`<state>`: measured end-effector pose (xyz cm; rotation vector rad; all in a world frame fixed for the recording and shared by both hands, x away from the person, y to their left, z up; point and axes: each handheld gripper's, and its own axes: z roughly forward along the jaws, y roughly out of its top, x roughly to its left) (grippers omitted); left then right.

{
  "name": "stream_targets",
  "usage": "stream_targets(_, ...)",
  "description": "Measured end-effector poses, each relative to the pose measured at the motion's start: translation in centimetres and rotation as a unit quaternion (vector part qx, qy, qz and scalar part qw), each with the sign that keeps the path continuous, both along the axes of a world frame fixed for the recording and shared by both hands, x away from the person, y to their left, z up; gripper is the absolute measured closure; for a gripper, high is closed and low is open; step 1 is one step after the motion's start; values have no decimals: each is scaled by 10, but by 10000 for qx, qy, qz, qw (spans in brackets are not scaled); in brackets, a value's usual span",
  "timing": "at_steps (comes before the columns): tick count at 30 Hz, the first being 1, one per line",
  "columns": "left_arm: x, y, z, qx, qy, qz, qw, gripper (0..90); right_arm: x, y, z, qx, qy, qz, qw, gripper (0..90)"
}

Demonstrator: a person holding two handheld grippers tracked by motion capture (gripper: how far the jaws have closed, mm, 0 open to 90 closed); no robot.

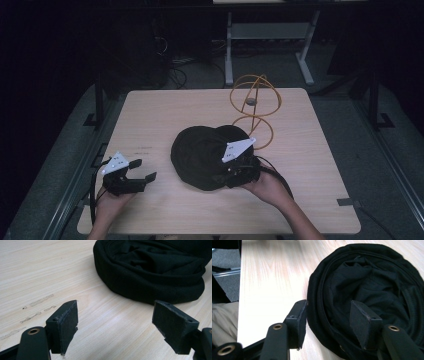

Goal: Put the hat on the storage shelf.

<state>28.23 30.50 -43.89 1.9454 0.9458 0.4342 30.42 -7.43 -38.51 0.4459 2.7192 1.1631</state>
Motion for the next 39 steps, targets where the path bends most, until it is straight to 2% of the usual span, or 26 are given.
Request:
stream_targets(9, 1, 3, 0, -74, -10, 44, 10000, 205, 2, 19, -10, -79, 173, 84, 9998, 562)
stream_targets(15, 1, 3, -1, -86, -2, 39, 10000, 205, 5, 29, -15, -160, 206, 162, 9995, 575)
stream_targets(17, 1, 3, -1, -102, -4, 40, 9999, 205, 8, 35, -20, -281, 274, 164, 9991, 586)
stream_targets(21, 2, 3, -1, -123, -12, 36, 9999, 205, 10, 41, -26, -378, 267, 157, 9988, 588)
stream_targets(26, 2, 4, 0, -161, -15, 30, 9999, 205, 13, 51, -37, -691, 260, 142, 9972, 591)
stream_targets(37, 2, 4, -1, -185, 36, 19, 9998, 205, 14, 59, -48, -861, 329, 106, 9957, 618)
stream_targets(39, 2, 3, -1, -178, 62, 12, 9998, 206, 14, 60, -49, -898, 270, 131, 9955, 633)
